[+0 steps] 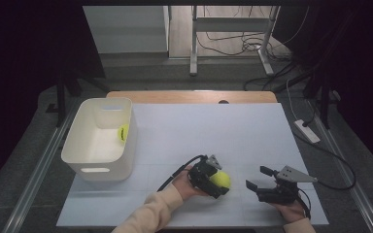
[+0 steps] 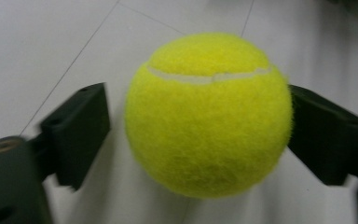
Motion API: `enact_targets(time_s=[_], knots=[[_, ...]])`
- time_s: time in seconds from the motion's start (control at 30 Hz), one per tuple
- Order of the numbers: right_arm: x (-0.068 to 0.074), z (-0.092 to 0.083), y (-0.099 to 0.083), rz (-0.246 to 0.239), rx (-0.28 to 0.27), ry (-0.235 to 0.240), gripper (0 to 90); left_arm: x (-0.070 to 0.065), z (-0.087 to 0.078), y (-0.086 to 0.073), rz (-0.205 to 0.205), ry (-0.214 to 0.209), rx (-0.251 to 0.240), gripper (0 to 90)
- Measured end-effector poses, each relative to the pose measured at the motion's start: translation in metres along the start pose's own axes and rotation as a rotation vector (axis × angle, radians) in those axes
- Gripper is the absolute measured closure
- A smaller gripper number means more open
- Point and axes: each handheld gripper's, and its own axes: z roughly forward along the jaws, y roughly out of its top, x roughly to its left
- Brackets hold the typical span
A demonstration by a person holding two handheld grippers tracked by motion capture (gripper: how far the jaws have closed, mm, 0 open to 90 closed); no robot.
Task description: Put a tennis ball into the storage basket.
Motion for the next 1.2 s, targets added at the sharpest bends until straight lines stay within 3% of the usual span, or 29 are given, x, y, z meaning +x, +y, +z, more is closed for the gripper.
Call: enact_targets(time_s=[0.03,0.3,0.73,1.2], knots=[[0.000,0.000,0.000,0.000,0.000,0.000,15.3,0.000,0.000,0.000,0.000,0.000,0.000,26.1],[0.000,0.000,0.000,-0.001,0.000,-0.003,15.4,-0.003,-0.003,0.001,0.036,0.015,0.006,27.3],[0.000,-0.001,0.000,-0.001,-0.003,-0.006,15.4,0.000,-0.023,0.001,0.010,0.022,-0.079,27.5],[0.000,-0.001,0.001,0.002,-0.005,-0.006,15.4,0.003,-0.040,0.002,0.007,0.041,-0.130,27.5]])
